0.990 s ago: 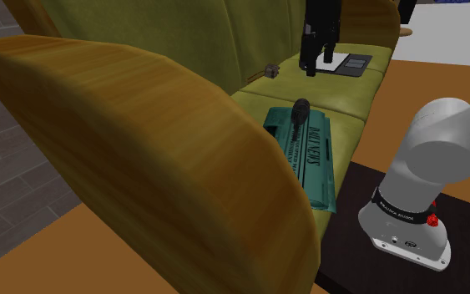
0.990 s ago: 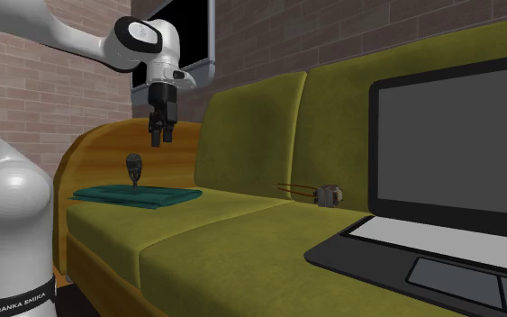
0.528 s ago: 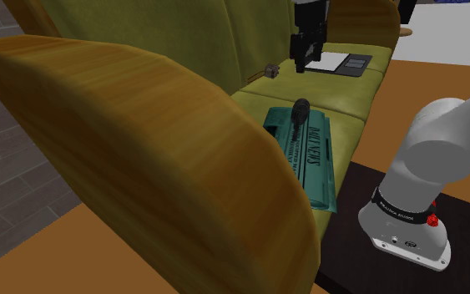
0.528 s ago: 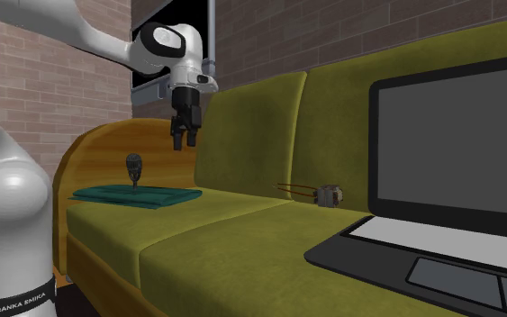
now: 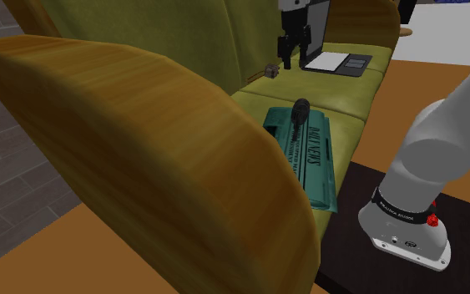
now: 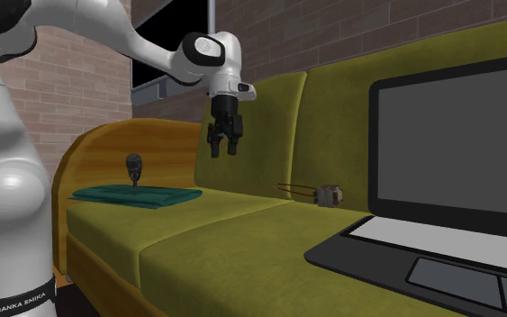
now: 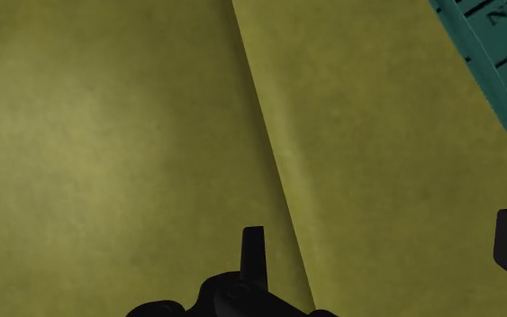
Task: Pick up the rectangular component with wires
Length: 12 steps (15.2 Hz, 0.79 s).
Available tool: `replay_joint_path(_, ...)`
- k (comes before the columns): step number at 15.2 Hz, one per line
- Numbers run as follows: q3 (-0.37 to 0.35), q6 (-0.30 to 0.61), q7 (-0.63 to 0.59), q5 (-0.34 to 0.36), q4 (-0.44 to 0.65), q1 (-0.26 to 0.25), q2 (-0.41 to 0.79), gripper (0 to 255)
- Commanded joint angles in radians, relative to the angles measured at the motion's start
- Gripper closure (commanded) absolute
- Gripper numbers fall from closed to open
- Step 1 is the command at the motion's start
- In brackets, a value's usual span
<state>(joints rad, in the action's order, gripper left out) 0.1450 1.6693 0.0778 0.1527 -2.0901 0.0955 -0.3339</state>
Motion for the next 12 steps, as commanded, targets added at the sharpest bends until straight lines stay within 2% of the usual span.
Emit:
replay_joint_path(1,0.023,0.019,0.025,-0.002,0.048,0.009,0.068,0)
replay_joint_path(7,0.082,0.041,0.105,-0.034,0.247,0.041,0.295,0)
replay_joint_path(12,0.116,0.025,0.173,-0.082,0.457,0.082,0.499,0)
